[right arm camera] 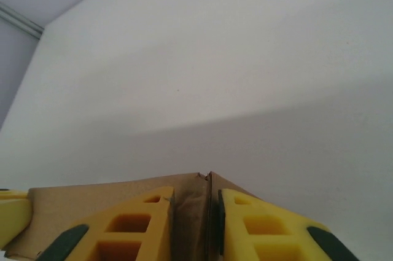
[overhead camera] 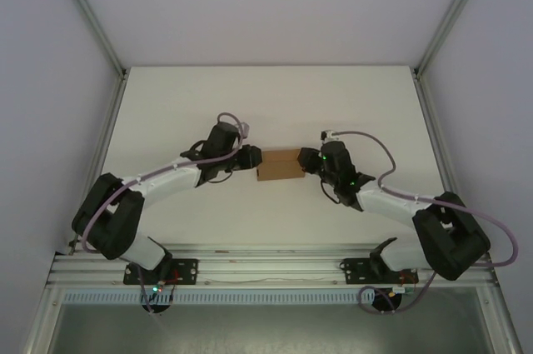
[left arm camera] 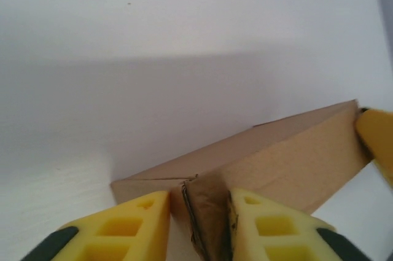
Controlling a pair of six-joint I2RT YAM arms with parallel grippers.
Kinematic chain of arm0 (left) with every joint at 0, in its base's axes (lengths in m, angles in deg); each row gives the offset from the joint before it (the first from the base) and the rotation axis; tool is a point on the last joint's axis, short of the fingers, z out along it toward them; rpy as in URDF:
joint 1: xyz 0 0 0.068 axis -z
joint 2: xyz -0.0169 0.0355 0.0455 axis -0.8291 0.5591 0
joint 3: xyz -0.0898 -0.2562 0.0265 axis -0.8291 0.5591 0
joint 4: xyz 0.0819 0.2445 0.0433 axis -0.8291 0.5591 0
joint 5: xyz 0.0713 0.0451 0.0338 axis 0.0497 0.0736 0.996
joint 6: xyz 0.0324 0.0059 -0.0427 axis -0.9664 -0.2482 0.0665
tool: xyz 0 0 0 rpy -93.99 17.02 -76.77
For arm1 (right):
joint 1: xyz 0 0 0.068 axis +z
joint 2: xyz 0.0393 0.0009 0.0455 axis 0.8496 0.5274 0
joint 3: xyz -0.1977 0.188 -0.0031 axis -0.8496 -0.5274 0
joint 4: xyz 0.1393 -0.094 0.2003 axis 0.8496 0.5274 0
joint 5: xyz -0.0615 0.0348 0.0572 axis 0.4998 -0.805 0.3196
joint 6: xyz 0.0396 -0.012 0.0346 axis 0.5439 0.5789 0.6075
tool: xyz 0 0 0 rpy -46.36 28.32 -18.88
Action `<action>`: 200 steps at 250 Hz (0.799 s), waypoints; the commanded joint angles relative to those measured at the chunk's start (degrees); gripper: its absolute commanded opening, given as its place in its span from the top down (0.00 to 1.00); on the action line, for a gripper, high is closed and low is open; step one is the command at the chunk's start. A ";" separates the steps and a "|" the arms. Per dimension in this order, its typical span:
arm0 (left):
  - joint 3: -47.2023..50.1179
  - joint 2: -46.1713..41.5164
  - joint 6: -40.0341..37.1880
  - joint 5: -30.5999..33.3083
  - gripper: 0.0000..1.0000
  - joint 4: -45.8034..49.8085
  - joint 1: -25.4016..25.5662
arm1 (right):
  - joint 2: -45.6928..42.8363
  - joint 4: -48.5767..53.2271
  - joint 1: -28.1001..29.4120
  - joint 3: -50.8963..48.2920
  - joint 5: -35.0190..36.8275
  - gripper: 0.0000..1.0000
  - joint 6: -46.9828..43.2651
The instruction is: Assemble paper box
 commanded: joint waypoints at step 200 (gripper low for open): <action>-20.66 -2.97 -12.13 17.18 0.00 20.65 -0.21 | -4.80 32.17 0.11 25.33 -2.90 0.03 -21.61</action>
